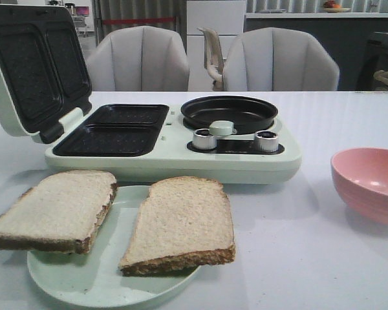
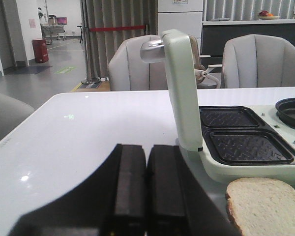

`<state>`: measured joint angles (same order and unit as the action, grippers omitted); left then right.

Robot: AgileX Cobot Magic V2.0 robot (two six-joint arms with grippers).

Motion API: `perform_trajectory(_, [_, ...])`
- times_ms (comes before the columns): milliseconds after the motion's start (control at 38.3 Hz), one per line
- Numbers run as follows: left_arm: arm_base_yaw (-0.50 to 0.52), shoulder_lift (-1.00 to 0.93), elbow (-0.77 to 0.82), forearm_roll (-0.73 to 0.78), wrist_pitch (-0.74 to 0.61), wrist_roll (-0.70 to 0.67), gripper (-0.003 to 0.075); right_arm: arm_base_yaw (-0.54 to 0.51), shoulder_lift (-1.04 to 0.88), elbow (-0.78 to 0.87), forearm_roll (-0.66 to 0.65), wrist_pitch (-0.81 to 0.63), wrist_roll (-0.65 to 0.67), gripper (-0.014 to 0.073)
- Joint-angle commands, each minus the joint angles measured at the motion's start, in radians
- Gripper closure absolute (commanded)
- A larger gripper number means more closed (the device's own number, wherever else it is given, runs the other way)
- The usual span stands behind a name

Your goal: Make breakfast with bread and shrimp

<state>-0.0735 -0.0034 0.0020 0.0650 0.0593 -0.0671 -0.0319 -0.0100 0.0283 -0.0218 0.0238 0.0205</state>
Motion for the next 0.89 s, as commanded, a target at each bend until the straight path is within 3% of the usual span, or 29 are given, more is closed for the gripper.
perform_trajectory(0, [-0.007, -0.021, 0.007, 0.001, -0.092, -0.008, 0.0619, -0.004, -0.023, -0.017, 0.005, -0.096, -0.001, 0.056])
perform_trajectory(861, [-0.007, -0.021, 0.007, -0.011, -0.132, -0.006, 0.0619, -0.003, -0.023, -0.022, 0.006, -0.105, -0.001, 0.056])
